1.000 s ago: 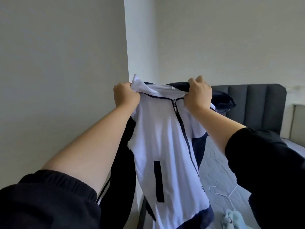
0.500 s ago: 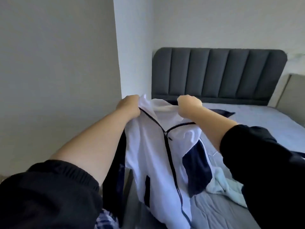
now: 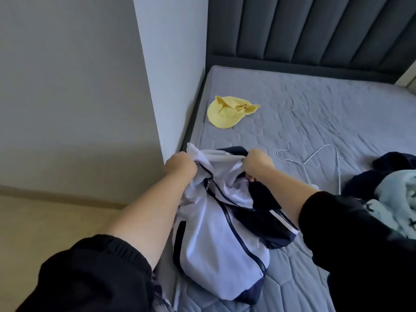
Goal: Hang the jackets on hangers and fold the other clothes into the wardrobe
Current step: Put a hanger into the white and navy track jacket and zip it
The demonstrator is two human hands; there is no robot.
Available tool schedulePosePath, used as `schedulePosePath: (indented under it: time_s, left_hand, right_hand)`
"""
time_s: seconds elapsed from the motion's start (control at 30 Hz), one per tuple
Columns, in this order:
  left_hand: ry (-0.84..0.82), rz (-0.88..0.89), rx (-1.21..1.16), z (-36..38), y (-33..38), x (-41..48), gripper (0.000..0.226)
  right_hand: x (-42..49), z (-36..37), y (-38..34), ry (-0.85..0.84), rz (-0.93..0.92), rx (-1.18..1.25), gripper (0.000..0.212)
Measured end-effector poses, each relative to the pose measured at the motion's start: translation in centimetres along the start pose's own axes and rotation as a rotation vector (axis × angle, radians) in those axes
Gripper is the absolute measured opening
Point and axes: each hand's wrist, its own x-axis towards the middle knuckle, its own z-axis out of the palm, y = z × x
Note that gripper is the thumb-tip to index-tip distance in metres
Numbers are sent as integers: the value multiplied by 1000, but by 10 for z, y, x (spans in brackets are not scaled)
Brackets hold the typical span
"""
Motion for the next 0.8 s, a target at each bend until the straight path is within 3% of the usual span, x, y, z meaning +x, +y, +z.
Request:
schedulePosePath:
  time_s: [0.1,0.17,0.23,0.33,0.43,0.53,0.63,0.8]
  left_hand:
    - [100,-52,-574,-38,42,22,27]
    - [142,89,-787,-63,67,27,32]
    - [107,270,-892,-75,77,25,59]
    - [28,327,-665,-54,64,18,90]
    - [-78,392,-468,10,30,10,88]
    - [-270,324,-248,83,-18,-6,73]
    - [-103,366,-118,130,-63,-30,57]
    - [29,257,-331,129,-78,-36,58]
  right_hand:
    - [28,-53,-27,391,-69,458,28]
    - [35,-87,-47,468,-195,686,52]
    - [40,-104,-57,442,-311,744,84]
    - [41,-80,-43,362,-276,601,86]
    - [39,-7,-8,222,-253,359,74]
    - [17,79,38,13,-110,127,68]
    - [-20,127,72,-79,49,274,71]
    - [-35,124,89,130,321,480,81]
